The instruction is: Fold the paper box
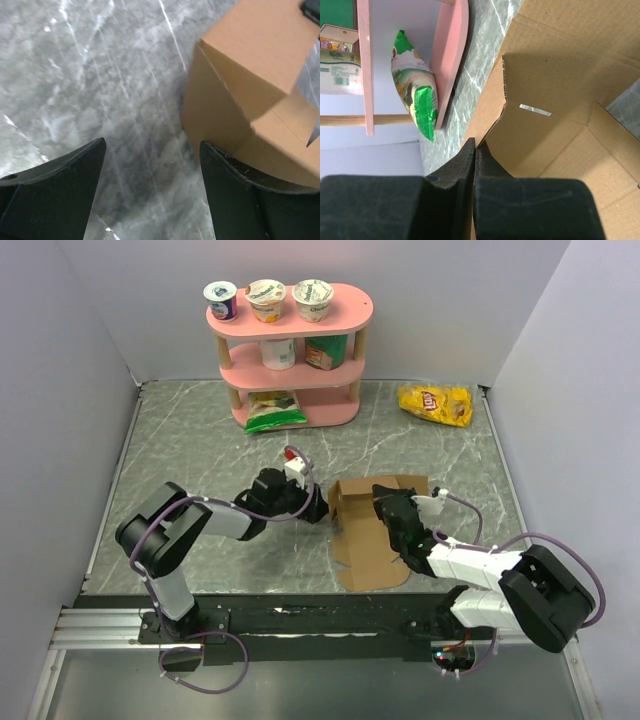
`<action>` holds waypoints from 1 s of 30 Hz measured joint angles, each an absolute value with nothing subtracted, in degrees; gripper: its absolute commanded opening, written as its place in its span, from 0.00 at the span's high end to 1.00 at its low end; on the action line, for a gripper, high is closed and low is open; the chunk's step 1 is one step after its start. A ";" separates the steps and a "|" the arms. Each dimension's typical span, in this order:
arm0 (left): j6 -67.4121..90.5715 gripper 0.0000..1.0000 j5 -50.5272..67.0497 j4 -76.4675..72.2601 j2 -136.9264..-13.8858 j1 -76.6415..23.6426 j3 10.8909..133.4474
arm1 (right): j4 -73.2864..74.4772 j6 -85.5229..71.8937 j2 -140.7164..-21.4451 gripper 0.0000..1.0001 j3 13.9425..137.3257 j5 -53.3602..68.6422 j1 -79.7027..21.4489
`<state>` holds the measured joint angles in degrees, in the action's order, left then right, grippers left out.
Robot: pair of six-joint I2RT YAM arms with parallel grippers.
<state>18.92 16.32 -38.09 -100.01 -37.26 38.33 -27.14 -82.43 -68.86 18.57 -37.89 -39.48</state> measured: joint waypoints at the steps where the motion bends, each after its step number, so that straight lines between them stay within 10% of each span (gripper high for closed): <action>1: 18.94 0.18 16.08 -38.41 -100.01 -37.69 38.00 | -27.18 -82.48 -69.08 1.00 18.72 -37.87 -39.48; 30: 17.17 0.12 12.51 -45.15 -95.44 -43.16 35.57 | -29.52 -81.06 -69.41 1.00 17.43 -37.67 -39.48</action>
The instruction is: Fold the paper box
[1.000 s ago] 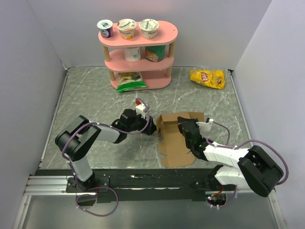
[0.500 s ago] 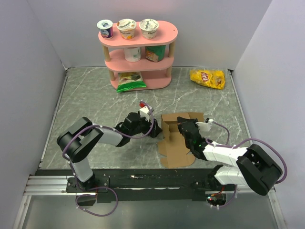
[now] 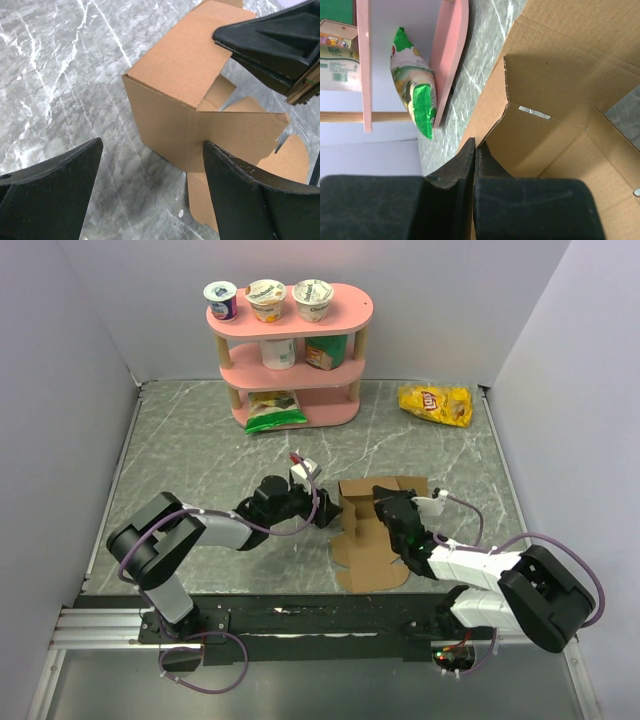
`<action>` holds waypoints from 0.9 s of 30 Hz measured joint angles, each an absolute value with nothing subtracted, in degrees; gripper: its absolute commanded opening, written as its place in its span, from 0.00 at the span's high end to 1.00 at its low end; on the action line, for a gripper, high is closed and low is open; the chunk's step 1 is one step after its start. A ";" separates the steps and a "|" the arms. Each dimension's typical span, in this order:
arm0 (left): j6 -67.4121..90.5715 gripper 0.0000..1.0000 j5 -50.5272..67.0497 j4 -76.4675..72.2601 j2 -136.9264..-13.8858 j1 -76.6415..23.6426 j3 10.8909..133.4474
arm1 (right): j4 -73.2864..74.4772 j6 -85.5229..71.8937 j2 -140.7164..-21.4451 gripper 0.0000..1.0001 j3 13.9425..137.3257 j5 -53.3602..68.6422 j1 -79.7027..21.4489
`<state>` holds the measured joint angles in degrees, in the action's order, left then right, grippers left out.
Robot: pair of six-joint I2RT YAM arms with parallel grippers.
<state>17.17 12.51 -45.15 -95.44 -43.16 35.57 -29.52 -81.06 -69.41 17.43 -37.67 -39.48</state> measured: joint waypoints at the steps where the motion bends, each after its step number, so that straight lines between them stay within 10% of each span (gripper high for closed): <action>1: 16.86 0.13 12.67 -45.34 -95.46 -43.24 35.44 | -29.50 -80.93 -69.06 1.00 17.26 -37.58 -39.48; 27: 13.21 0.16 0.93 -50.50 -96.82 -50.76 29.65 | -28.34 -77.03 -60.10 1.00 11.75 -39.27 -42.78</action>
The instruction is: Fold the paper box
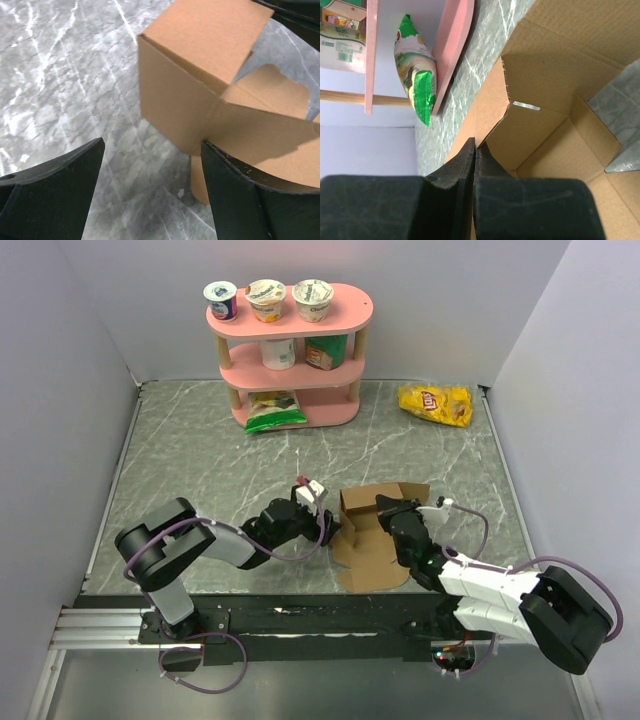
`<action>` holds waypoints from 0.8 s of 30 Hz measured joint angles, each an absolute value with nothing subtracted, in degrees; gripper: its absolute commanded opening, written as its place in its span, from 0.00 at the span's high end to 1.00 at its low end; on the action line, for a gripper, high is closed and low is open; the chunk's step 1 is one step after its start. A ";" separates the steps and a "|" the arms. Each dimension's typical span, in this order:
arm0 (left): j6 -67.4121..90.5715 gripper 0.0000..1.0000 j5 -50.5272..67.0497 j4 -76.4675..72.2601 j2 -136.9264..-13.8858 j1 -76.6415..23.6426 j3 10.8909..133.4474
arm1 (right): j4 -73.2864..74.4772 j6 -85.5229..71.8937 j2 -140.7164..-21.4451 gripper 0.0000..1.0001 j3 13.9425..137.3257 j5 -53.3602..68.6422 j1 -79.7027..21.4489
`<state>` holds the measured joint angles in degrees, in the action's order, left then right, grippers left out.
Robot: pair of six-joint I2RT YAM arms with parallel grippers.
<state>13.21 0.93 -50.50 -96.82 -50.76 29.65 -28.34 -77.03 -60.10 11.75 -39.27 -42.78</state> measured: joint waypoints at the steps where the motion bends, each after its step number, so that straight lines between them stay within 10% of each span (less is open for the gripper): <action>1: 13.21 0.16 0.43 -51.03 -96.73 -50.81 29.28 | -28.23 -77.03 -59.90 1.00 11.64 -39.38 -42.89; 24: 10.66 0.12 -4.80 -52.01 -96.77 -54.22 31.62 | -24.82 -77.49 -57.36 1.00 11.18 -41.10 -44.23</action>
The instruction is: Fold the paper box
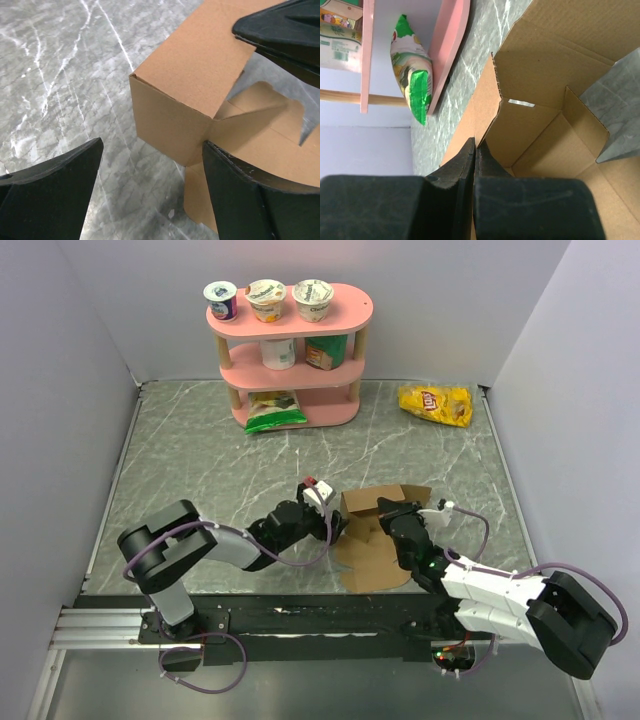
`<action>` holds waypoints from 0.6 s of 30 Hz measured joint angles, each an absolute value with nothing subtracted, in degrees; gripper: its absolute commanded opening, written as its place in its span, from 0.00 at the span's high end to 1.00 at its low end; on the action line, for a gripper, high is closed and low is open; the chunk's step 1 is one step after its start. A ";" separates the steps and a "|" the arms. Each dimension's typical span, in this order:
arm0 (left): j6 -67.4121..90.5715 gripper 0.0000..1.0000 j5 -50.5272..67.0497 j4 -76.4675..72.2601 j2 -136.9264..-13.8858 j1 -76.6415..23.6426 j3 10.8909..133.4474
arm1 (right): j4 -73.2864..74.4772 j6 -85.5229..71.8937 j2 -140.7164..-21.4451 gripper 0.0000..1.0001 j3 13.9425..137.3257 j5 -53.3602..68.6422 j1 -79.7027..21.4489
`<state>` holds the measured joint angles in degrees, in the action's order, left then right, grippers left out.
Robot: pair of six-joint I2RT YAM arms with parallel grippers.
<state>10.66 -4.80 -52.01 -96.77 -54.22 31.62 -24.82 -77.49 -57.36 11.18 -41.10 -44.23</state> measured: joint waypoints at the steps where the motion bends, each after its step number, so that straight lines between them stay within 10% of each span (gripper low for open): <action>1: 10.66 0.09 -6.09 -52.05 -97.06 -54.70 31.86 | -24.71 -77.49 -57.32 1.00 11.18 -41.30 -44.23; 18: 13.41 0.04 -21.19 -61.60 -103.39 -59.57 31.73 | -18.74 -81.76 -56.90 1.00 13.10 -42.72 -44.40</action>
